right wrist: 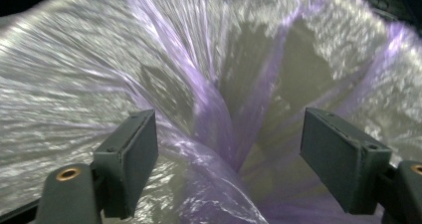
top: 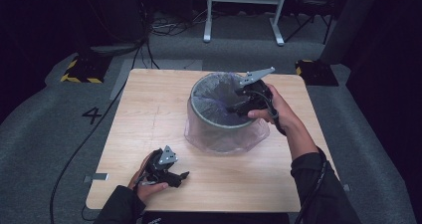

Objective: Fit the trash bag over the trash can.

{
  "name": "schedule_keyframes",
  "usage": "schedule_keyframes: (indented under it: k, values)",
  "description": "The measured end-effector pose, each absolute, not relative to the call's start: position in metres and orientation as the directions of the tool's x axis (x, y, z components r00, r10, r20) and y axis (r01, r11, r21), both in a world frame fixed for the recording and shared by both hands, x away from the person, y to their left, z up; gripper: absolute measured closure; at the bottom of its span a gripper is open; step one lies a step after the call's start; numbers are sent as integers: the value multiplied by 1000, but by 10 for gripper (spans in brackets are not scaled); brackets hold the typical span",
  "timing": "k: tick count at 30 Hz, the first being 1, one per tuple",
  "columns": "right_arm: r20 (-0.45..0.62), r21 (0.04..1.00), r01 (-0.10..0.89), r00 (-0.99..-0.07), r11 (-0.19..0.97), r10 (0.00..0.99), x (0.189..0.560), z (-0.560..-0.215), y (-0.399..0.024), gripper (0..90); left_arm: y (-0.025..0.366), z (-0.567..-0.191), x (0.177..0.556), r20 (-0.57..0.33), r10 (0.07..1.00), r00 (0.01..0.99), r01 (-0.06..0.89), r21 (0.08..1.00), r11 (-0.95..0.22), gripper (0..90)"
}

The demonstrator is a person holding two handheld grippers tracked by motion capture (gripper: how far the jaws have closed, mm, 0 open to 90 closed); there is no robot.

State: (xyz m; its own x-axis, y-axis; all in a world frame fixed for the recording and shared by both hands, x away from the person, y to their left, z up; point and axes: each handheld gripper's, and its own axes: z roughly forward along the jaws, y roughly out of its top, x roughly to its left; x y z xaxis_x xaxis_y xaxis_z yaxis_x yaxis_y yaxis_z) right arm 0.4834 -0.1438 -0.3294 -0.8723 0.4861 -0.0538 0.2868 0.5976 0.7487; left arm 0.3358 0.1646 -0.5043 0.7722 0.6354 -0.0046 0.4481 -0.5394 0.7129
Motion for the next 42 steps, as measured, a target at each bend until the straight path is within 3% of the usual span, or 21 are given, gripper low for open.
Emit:
schedule_keyframes:
  k: [23,42]
  values:
    - [32,577,431,-861,694,508,492,-336,-132,256,165,-504,336,-4,635,772,448,713,-539,144]
    - [13,608,419,-855,674,519,487,-335,-133,260,165,-504,336,-5,635,772,448,713,-539,144]
